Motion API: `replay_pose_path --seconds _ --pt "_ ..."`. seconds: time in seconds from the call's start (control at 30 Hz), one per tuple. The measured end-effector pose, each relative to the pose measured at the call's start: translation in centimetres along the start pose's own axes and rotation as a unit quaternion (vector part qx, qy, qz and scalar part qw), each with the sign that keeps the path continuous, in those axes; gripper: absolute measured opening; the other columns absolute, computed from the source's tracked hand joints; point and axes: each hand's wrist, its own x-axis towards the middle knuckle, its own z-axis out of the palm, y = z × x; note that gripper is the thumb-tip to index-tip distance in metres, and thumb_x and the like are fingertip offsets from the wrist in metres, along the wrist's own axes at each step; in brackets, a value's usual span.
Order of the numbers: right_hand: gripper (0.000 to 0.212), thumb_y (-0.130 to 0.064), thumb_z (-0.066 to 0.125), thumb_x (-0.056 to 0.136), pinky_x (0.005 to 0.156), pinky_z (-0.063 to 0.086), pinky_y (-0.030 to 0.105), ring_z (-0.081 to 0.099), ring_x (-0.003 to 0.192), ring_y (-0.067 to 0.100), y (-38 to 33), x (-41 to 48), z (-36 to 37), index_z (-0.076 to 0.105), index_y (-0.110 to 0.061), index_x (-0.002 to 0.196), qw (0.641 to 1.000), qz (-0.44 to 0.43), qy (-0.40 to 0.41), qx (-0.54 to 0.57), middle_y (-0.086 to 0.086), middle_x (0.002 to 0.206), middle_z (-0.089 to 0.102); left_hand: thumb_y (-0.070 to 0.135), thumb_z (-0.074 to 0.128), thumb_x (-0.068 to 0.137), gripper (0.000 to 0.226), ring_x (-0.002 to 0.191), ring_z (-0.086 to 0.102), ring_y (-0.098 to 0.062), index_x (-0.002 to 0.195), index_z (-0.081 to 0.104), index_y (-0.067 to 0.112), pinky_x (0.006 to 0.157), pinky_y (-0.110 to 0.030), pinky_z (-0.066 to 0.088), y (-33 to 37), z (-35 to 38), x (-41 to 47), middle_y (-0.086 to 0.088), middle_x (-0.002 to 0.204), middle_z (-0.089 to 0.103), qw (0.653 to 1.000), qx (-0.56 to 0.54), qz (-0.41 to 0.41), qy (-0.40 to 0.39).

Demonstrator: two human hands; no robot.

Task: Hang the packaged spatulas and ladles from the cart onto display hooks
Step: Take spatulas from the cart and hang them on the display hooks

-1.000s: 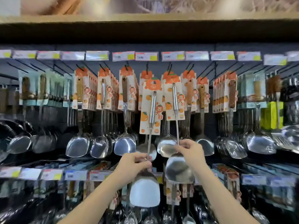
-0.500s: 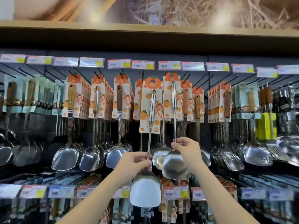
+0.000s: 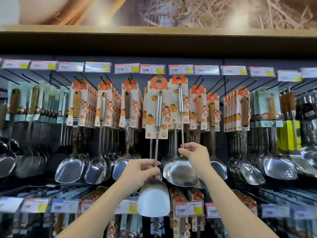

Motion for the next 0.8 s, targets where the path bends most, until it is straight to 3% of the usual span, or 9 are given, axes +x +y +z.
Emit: replay_pose_path --seconds 0.37,0.53,0.6,0.7,0.8 --pt "0.008 -0.018 0.083 0.084 0.074 0.051 0.024 0.070 0.085 0.015 1.4 1.0 0.5 0.077 -0.017 0.089 0.999 0.036 0.005 -0.017 -0.001 0.086 0.077 0.003 0.075 0.089 0.016 0.066 0.055 -0.015 0.101 0.079 0.013 0.060 -0.020 0.046 -0.4 0.3 0.3 -0.019 0.079 0.077 1.000 0.000 -0.005 0.006" --pt "0.011 -0.018 0.085 0.081 0.089 0.056 0.034 0.071 0.093 0.020 2.1 2.7 1.3 0.074 -0.019 0.085 0.997 0.042 -0.012 -0.066 0.000 0.085 0.076 0.004 0.075 0.089 0.017 0.057 0.047 -0.015 0.103 0.079 0.013 0.054 -0.017 0.042 -0.5 1.2 0.8 -0.019 0.078 0.076 1.000 -0.006 -0.019 -0.001" --pt "0.018 -0.021 0.084 0.083 0.094 0.055 0.034 0.070 0.094 0.019 2.5 2.9 1.6 0.076 -0.015 0.098 0.994 0.047 -0.033 -0.089 -0.001 0.091 0.075 0.004 0.076 0.088 0.016 0.059 0.052 -0.015 0.100 0.080 0.014 0.057 -0.018 0.046 -0.6 1.9 0.8 -0.021 0.080 0.076 1.000 -0.007 -0.019 -0.003" --pt "0.047 -0.032 0.080 0.087 0.096 0.049 0.031 0.065 0.105 0.019 2.8 2.5 1.9 0.067 -0.009 0.126 0.990 0.046 -0.028 -0.132 0.003 0.111 0.073 0.007 0.077 0.088 0.016 0.072 0.058 -0.022 0.100 0.081 0.016 0.070 -0.031 0.052 -0.8 3.0 0.7 -0.025 0.087 0.076 1.000 -0.011 -0.013 -0.018" --pt "0.035 -0.027 0.063 0.099 0.099 0.046 0.030 0.065 0.116 0.022 2.4 0.9 1.8 0.060 -0.014 0.131 0.994 0.004 0.069 -0.086 0.002 0.119 0.070 0.007 0.075 0.090 0.018 0.072 0.056 -0.023 0.103 0.082 0.018 0.073 -0.033 0.050 -1.1 4.0 0.6 -0.026 0.087 0.076 0.999 -0.009 -0.009 -0.039"
